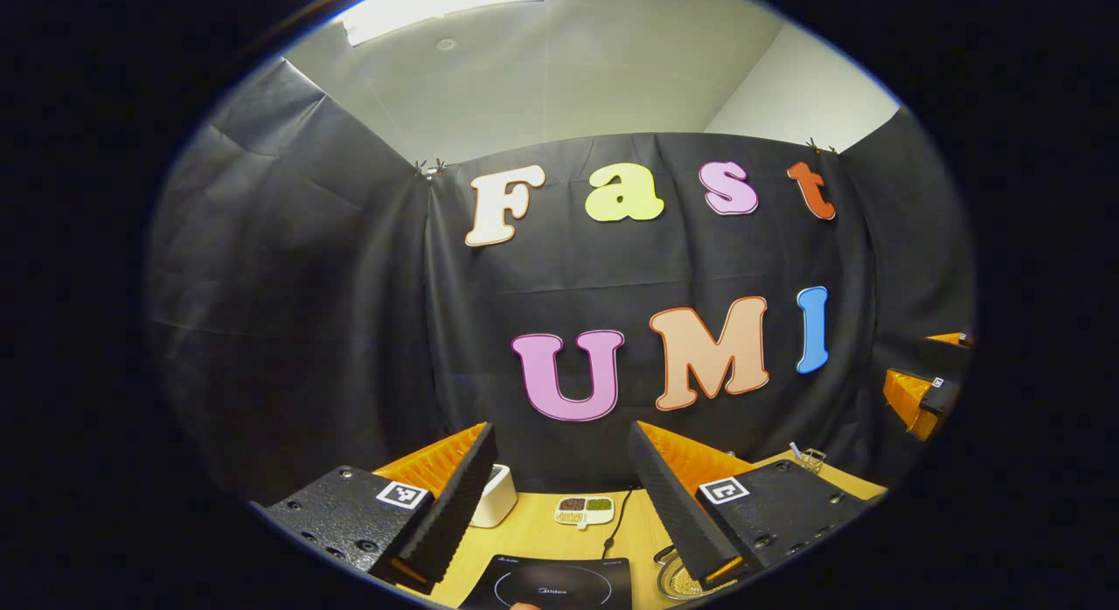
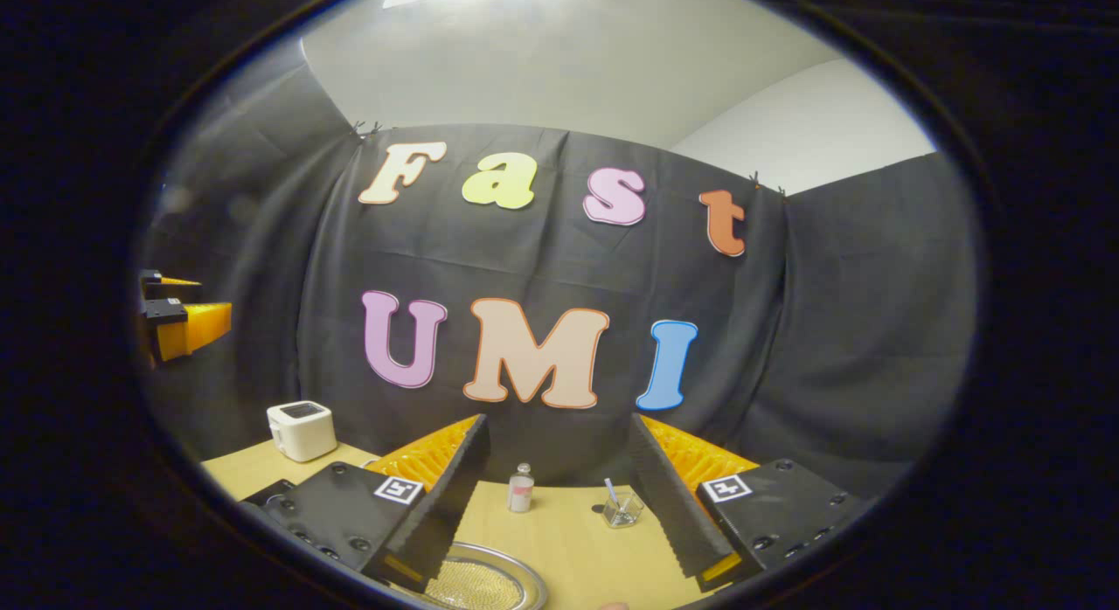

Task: First push the handle of the pot to place it horizontally, then grasp the pot with both hands and set it on the induction cooktop.

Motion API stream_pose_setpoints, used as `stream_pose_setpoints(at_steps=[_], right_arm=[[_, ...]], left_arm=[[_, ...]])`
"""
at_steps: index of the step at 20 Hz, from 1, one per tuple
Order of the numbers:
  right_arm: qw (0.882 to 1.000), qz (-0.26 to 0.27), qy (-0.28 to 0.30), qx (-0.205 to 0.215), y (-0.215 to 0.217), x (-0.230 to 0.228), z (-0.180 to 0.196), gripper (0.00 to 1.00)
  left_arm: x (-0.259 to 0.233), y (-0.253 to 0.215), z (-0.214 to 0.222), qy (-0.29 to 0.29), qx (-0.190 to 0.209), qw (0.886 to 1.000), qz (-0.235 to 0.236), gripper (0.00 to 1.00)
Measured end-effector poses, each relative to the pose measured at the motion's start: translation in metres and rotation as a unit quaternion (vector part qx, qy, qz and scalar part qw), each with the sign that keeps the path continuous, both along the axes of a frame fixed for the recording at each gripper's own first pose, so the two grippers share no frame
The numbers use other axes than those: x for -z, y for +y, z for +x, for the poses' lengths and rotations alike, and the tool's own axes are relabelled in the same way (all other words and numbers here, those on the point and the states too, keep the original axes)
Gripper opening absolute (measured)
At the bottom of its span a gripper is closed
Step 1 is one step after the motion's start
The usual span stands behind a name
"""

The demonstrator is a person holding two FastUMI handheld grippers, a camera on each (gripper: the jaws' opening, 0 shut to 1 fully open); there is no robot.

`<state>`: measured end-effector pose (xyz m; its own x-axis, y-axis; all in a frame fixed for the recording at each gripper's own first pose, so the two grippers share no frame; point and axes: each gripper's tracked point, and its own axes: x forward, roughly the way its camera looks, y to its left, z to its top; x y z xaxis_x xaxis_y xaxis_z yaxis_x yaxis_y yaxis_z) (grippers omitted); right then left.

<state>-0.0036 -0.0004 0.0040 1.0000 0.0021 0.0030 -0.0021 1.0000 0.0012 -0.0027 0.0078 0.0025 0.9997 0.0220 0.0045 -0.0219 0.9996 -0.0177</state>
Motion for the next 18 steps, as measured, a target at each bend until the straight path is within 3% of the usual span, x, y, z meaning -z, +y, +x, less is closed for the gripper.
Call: stream_pose_setpoints(at_steps=[5,8,10,12,13,18], right_arm=[[1.000,0.005,0.009,-0.006,0.002,0.006,-0.007,1.00],[1.000,0.009,0.018,-0.015,0.006,0.011,-0.003,0.59],[0.999,0.018,0.030,-0.018,0.011,0.021,-0.002,0.58],[0.999,0.019,0.032,0.009,-0.007,0.020,-0.010,0.19],[0.999,0.024,0.034,0.003,-0.001,0.022,-0.009,0.00],[0.998,0.030,0.051,-0.014,0.007,0.037,-0.012,0.03]], left_arm=[[0.000,0.001,-0.003,0.000,-0.001,1.000,0.000,0.99],[0.000,0.000,-0.004,0.000,-0.001,1.000,-0.001,0.99],[0.002,0.000,-0.004,0.001,0.000,1.000,-0.001,0.99],[0.003,0.001,-0.005,0.002,-0.001,1.000,0.000,1.00],[0.002,0.002,-0.004,0.002,-0.001,1.000,0.001,0.97],[0.004,0.005,-0.004,0.004,-0.003,1.000,-0.002,0.97]])
